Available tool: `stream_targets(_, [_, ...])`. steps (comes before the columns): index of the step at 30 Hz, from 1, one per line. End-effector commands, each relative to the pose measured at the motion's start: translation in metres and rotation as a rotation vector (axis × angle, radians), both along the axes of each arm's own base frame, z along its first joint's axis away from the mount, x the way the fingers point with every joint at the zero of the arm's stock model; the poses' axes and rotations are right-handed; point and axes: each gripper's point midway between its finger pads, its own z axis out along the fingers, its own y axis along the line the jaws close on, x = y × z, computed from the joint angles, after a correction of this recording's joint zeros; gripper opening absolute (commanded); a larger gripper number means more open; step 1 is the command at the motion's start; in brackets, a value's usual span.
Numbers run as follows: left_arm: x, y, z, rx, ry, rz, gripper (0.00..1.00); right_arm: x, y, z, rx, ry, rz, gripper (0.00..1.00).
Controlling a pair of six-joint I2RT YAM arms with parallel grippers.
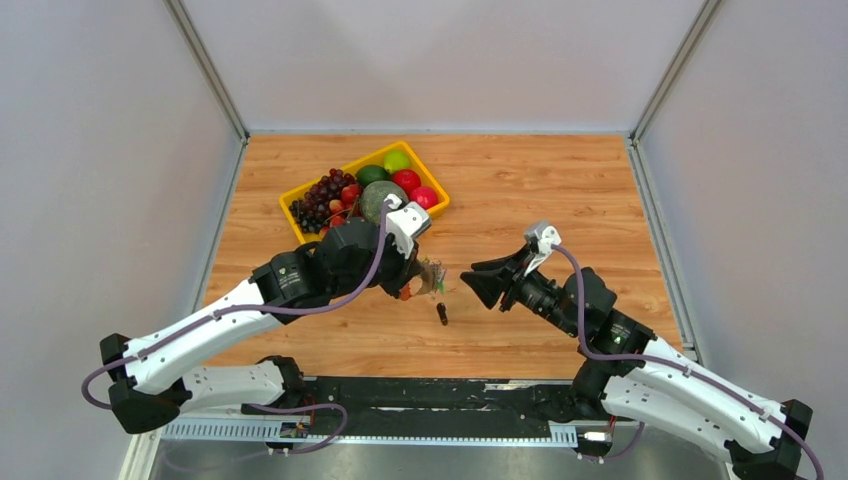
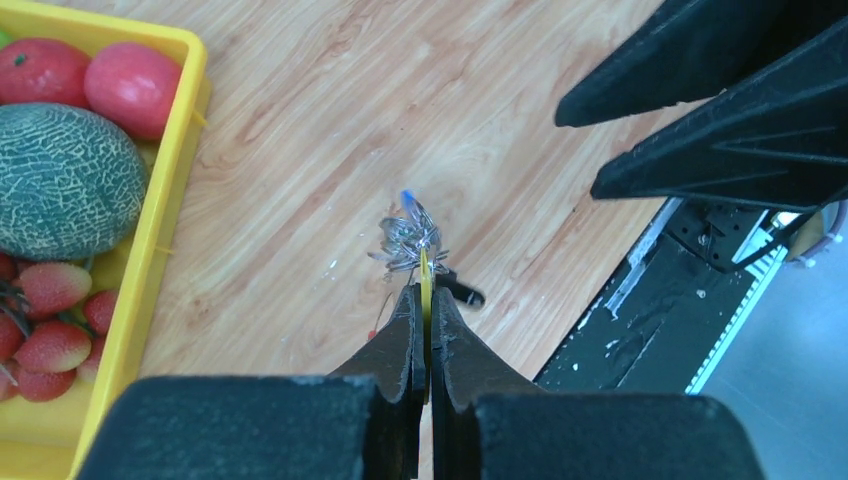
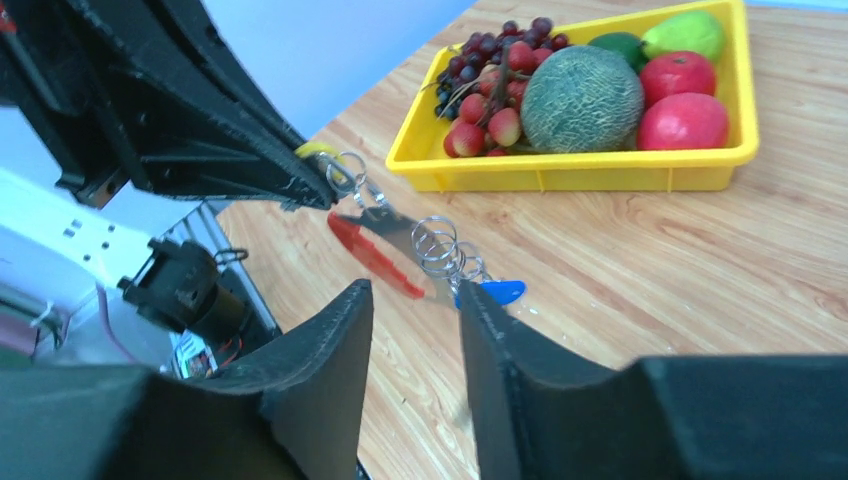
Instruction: Remove the keys from the keyring
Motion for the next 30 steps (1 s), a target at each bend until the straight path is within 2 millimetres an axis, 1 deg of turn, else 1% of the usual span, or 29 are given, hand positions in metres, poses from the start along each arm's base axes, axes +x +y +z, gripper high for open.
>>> stream_targets(1, [-0.002, -0.007, 0.028, -0.076, -0.096, -0.076, 0.00, -0.018, 0.010, -0.001, -0.028, -0.044, 0.129, 0.45])
stream_targets(4, [-0.011, -0.013, 0.029, -0.088, -0.101, -0.143, 0.00, -0.020, 0.013, 0.002, -0.042, -0.067, 0.152, 0.45])
stream_targets(9, [-0.014, -0.013, 0.027, -0.078, -0.105, -0.174, 0.00, -0.014, 0.019, 0.006, -0.067, -0.083, 0.149, 0.43])
stream_targets(14, [-0.022, -0.016, 0.030, -0.093, -0.109, -0.223, 0.00, -0.015, 0.033, 0.007, -0.110, -0.105, 0.213, 0.42])
stream_targets(17, [-0.025, -0.018, 0.033, -0.103, -0.111, -0.248, 0.00, -0.019, 0.040, 0.009, -0.127, -0.127, 0.267, 0.41])
stream_targets(23, [-0.027, -0.018, 0.033, -0.103, -0.107, -0.260, 0.00, -0.016, 0.042, 0.010, -0.147, -0.153, 0.268, 0.40])
stream_targets(24, [-0.027, -0.018, 0.033, -0.104, -0.108, -0.259, 0.00, -0.017, 0.042, 0.010, -0.149, -0.155, 0.271, 0.39])
stream_targets(28, [-0.028, -0.020, 0.033, -0.105, -0.108, -0.272, 0.00, -0.015, 0.043, 0.011, -0.152, -0.161, 0.265, 0.29])
stream_targets(30, [-0.029, -0.020, 0.033, -0.103, -0.108, -0.280, 0.00, -0.013, 0.044, 0.020, -0.131, -0.184, 0.258, 0.26])
